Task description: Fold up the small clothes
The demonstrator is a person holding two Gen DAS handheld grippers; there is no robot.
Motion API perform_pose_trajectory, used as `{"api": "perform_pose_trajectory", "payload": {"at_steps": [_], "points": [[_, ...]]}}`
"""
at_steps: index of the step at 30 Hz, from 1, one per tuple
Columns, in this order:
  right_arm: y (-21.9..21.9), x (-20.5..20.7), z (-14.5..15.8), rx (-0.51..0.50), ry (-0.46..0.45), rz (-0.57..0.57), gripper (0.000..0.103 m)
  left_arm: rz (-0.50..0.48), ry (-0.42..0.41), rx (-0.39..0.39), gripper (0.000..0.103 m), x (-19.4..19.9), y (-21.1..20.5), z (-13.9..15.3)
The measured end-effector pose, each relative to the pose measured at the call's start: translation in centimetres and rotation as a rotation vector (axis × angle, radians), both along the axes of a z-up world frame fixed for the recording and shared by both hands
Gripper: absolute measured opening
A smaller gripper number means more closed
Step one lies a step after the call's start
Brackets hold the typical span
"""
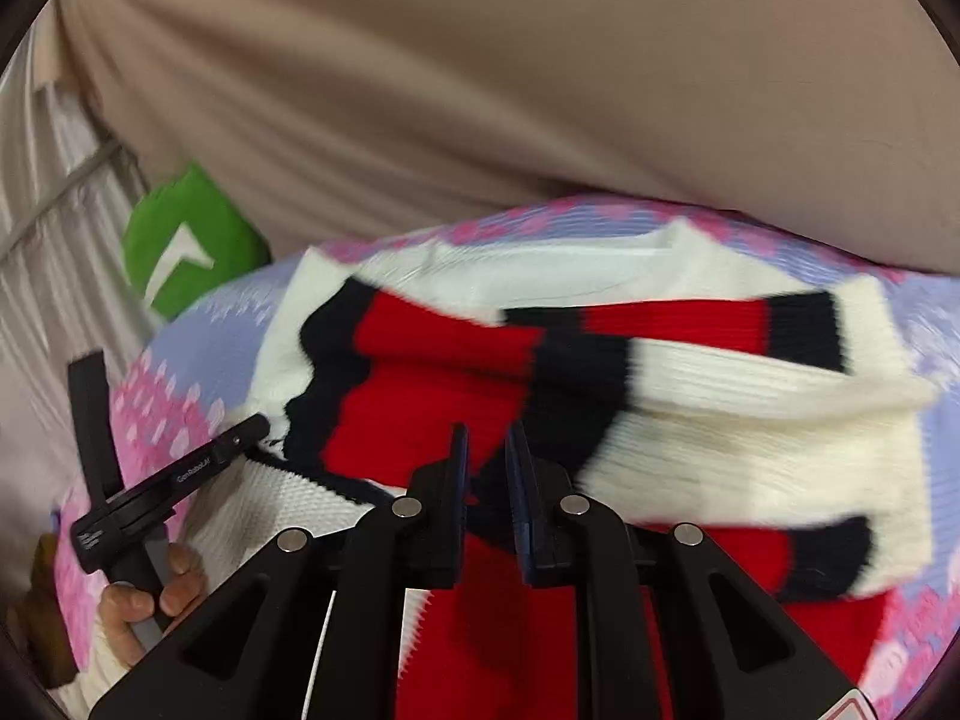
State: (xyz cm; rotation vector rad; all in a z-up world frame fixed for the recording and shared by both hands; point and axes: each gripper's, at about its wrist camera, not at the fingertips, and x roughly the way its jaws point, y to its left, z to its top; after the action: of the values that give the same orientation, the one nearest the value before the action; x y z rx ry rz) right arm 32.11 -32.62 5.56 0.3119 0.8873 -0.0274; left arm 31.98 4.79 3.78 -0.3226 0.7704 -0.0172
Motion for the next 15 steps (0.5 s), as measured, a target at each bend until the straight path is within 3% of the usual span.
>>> {"api": "perform_pose_trajectory", "payload": {"at_steps": [3,6,10,12,15], "points": [[1.4,3.3,-0.9,0.018,0.042,0.056,0.015,0.001,0.001,0.007,0.018,0.0,0.0,0.1],[1.6,6.0,-0.2,-0.056,0.037,0.046,0.015,0.0,0.001,0.012,0.018,0.1,0.3,-0.1],[-2.0,8.6,0.5,-0.13,0.01,-0.19,0.015,-0.001,0.001,0.01,0.018,0.1,0.4,-0.1],[-3.3,8.4,1.2,-0.07,-0.027,-0.235,0.016,-0.001,0.001,0.005,0.018,0.1,0.4,0.0],[-2.4,7.5,2.8,0.022,-0.103,-0.141,0.016,0.002,0.0,0.007,0.018,0.2,0.4,0.0]]}}
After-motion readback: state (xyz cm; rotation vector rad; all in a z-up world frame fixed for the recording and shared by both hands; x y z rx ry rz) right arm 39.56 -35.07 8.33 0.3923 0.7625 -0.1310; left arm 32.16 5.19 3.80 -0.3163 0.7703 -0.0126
